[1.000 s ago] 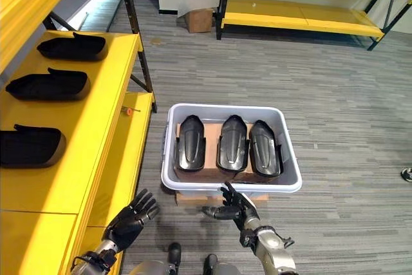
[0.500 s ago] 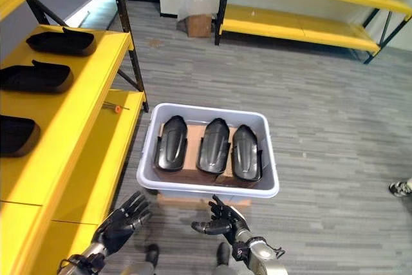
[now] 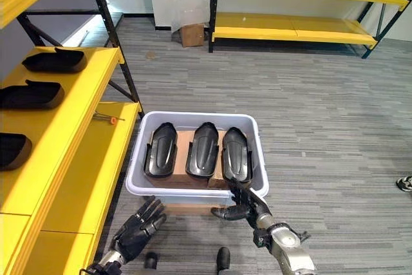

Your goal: Move parts from the plastic box to the shelf.

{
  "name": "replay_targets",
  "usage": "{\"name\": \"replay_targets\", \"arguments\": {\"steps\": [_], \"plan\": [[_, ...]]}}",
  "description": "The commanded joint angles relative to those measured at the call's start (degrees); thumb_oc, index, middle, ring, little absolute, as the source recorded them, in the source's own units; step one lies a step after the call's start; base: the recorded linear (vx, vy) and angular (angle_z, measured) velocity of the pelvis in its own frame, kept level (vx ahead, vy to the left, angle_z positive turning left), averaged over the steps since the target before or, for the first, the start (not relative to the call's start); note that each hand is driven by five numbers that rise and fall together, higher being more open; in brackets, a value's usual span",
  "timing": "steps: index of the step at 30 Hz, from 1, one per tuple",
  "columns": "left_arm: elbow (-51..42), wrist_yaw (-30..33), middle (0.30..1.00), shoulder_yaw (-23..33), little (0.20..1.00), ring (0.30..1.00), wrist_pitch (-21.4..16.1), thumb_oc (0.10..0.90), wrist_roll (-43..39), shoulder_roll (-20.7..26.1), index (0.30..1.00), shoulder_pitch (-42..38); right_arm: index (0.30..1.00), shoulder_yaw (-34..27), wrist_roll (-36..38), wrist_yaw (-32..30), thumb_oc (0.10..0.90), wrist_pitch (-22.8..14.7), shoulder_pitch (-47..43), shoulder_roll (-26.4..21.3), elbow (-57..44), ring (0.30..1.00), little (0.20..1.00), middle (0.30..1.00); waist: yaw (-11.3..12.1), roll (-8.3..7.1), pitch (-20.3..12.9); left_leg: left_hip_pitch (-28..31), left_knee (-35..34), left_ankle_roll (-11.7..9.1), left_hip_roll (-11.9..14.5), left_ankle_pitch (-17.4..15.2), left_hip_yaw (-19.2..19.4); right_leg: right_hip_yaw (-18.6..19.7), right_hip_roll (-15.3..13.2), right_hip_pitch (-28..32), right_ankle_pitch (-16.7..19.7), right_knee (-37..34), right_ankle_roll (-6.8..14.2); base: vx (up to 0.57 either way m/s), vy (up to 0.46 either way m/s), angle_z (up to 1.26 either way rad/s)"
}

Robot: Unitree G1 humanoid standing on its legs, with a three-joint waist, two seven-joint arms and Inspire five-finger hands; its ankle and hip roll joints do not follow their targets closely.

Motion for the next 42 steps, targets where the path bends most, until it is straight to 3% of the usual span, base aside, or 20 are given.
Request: {"name": "replay_targets", "arguments": {"steps": [1, 7, 12, 16, 21, 25, 29, 31, 36, 38, 42], "plan": [[-4.02, 0.71, 1.0, -0.36, 1.0, 1.0, -6.4, 0.9, -4.47, 3.36, 1.0, -1.75, 1.0, -3.64, 1.47, -3.53, 0.9, -7.47, -7.26, -0.7, -6.4, 1.0, 1.0, 1.0, 0.48, -2.1, -2.12, -0.57, 1.76, 0.91, -1.99, -0.08, 2.99, -3.0, -3.54, 2.39, -6.24, 4.77, 1.84, 0.05, 0.074, 0.01], [-6.8, 6.55, 1.0, 3.5, 1.0, 1.0, -15.36, 0.9, -7.66, 3.65, 1.0, -2.91, 1.0, -5.36, 8.34, -8.18, 0.9, -6.66, -10.67, 1.92, -7.1, 1.0, 1.0, 1.0, 1.56, -1.42, -1.98, -0.83, 2.52, 1.0, -2.28, -0.51, 2.58, -3.08, -3.99, 2.34, -6.73, 5.41, 1.53, 0.03, 0.048, 0.0], [-12.22, 12.06, 1.0, 8.18, 1.0, 1.0, -20.08, 0.9, -8.91, 3.8, 1.0, -4.38, 1.0, -6.61, 12.75, -16.26, 0.9, -5.15, -12.23, 4.67, -3.09, 1.0, 1.0, 1.0, 2.93, -1.2, -1.94, -1.17, 2.91, 0.96, -2.36, -0.58, 1.84, -3.53, -4.03, 2.46, -7.22, 6.02, 1.23, 0.03, -0.001, 0.07], [-18.61, 16.98, 1.0, 9.51, 1.0, 1.0, -22.99, 0.9, -5.01, 4.25, 1.0, -6.1, 1.0, -7.46, 14.1, -21.42, 0.9, -3.76, -15.11, 5.61, 1.38, 1.0, 1.0, 1.0, 4.07, -0.86, -1.24, -2.03, 3.34, 0.87, -2.39, -0.33, 0.92, -4.0, -4.0, 2.04, -7.6, 6.87, 0.85, 0.0, -0.001, 0.05], [-29.32, 17.57, 1.0, 8.94, 1.0, 1.0, -21.63, 0.9, -2.72, 6.35, 1.0, -7.5, 1.0, -7.84, 18.55, -23.8, 0.9, -2.7, -17.13, 6.71, 5.3, 1.0, 1.0, 1.0, 5.47, -0.34, -0.24, -3.29, 3.75, 0.98, -2.74, -0.08, 0.05, -4.41, -4.09, 1.49, -7.72, 7.5, 0.74, -0.01, 0.004, 0.08], [-33.83, 16.96, 1.0, 5.98, 1.0, 1.0, -19.92, 0.9, -2.56, 8.14, 1.0, -9.69, 1.0, -8.26, 17.47, -25.37, 0.9, -3.03, -21.13, 5.77, 9.25, 1.0, 1.0, 1.0, 6.06, 0.43, 1.53, -5.15, 4.45, 1.09, -3.06, -0.03, -0.34, -4.32, -3.97, 0.21, -7.85, 8.08, 0.53, -0.08, 0.02, 0.07], [-35.81, 17.14, 1.0, 3.82, 1.0, 1.0, -19.39, 0.9, -1.77, 9.49, 1.0, -12.1, 1.0, -7.29, 10.29, -25.28, 0.9, -4.1, -24.95, 4.7, 10.16, 1.0, 1.0, 1.0, 6.17, 1.07, 3.81, -7.22, 4.76, 1.25, -3.56, 0.18, -0.58, -3.97, -3.97, -1.64, -7.77, 8.59, 0.51, -0.14, 0.021, 0.01], [-36.85, 17.74, 1.0, 1.96, 1.0, 1.0, -19.68, 0.9, -3.18, 10.11, 1.0, -13.59, 1.0, -4.08, -8.28, -27.79, 0.9, -6.24, -28.23, 1.47, 7.11, 1.0, 1.0, 1.0, 5.83, 1.62, 6.54, -9.3, 4.63, 1.63, -4.21, 0.72, -0.48, -3.29, -3.98, -3.91, -7.06, 8.63, 0.62, -0.24, 0.04, -0.01], [-36.6, 17.44, 1.0, 0.45, 1.0, 1.0, -21.82, 0.9, -4.62, 10.29, 1.0, -14.26, 1.0, 0.92, -31.28, -31.83, 0.9, -8.14, -30.8, -3.54, 0.0, 1.0, 1.0, 1.0, 5.28, 1.69, 9.25, -12.0, 5.22, 1.92, -4.84, 1.23, -0.11, -2.72, -3.87, -6.37, -6.43, 8.81, 0.62, -0.14, 0.019, -0.02], [-36.5, 17.21, 1.0, -0.03, 1.0, 1.0, -22.38, 0.9, -4.87, 10.4, 1.0, -14.53, 1.0, 1.76, -36.63, -33.43, 0.9, -8.53, -31.51, -4.51, -1.05, 1.0, 1.0, 1.0, 5.24, 1.71, 9.85, -12.71, 5.61, 1.95, -4.99, 1.28, -0.1, -2.79, -3.91, -6.91, -6.37, 9.03, 0.62, -0.09, 0.001, -0.04], [-36.12, 16.46, 1.0, -1.54, 1.0, 1.0, -23.27, 0.9, -6.08, 10.94, 1.0, -15.51, 1.0, 5.83, -56.81, -41.89, 0.9, -6.53, -35.83, -8.76, -2.85, 1.0, 1.0, 1.0, 5.51, 1.89, 11.49, -15.13, 6.77, 1.96, -5.37, 1.37, 0.1, -2.97, -3.91, -8.72, -6.36, 9.6, 0.59, -0.08, 0.002, -0.01]]}}
